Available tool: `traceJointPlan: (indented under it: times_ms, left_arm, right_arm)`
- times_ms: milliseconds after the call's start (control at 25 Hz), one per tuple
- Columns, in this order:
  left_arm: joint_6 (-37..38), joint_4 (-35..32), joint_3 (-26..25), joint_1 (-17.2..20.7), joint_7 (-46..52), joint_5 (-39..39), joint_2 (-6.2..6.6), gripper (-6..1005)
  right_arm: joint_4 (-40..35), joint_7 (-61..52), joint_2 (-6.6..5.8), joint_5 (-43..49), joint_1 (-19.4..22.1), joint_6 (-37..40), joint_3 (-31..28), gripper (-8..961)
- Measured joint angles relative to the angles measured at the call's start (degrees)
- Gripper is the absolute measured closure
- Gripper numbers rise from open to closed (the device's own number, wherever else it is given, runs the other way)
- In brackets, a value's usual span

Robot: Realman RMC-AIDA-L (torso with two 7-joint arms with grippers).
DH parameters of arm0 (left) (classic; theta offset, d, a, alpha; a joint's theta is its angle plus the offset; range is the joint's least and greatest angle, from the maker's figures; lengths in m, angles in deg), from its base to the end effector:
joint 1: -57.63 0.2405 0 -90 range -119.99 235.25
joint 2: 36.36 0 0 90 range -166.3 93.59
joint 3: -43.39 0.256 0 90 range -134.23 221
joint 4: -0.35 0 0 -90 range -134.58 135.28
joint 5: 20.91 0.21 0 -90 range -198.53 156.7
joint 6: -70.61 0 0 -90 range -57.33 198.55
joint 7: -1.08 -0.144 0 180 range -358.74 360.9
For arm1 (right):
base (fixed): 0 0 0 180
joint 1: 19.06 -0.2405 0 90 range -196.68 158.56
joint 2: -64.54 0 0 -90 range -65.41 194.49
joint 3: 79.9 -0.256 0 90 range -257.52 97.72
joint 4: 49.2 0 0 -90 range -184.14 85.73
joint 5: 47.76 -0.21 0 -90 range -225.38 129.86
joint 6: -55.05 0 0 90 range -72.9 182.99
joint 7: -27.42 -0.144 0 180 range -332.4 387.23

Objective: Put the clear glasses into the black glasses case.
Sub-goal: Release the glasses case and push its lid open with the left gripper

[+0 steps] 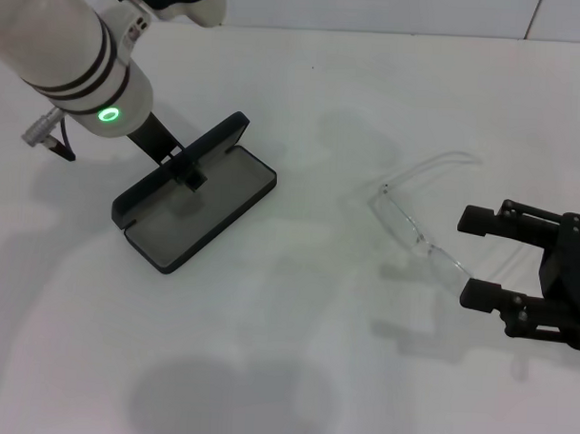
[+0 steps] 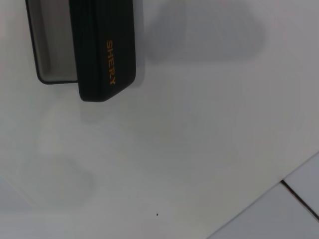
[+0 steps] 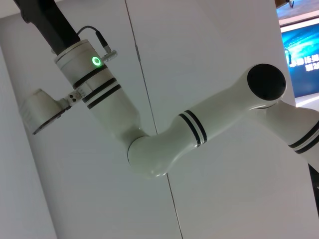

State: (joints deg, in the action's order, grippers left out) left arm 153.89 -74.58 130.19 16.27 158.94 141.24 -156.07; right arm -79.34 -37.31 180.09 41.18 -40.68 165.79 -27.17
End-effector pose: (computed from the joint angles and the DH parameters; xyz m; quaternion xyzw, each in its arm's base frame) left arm -0.1558 0.3847 -0.0099 -0.8847 -0.2937 0.2334 0.2768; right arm 0.2519 0.2577 0.0194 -0.8954 0.1025 0.4311 0.0441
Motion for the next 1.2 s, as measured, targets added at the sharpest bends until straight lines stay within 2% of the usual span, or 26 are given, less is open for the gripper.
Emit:
traceJointPlan:
  times_ms: [360, 680, 880, 1200]
  left_arm:
    - [-1.4, 3.0, 0.1, -1.6, 0.0, 0.1, 0.08, 408]
    - [-2.7, 3.1, 0.9, -1.5, 0.0, 0.1, 0.09, 409]
    - [-3.0, 4.4, 1.4, -1.8, -0.1, 0.1, 0.19, 590]
    - [-3.1, 4.2, 1.5, -1.7, -0.1, 0.2, 0.1, 711]
  right_arm:
    - [0.4, 0.0, 0.1, 0.0, -0.4, 0.0, 0.2, 206]
    - [0.5, 0.0, 0.2, 0.0, -0.3, -0.1, 0.1, 206]
    - [0.6, 0.0, 0.2, 0.0, -0.3, -0.1, 0.1, 206]
    - [1.2, 0.2, 0.17, 0.0, -0.3, -0.1, 0.0, 206]
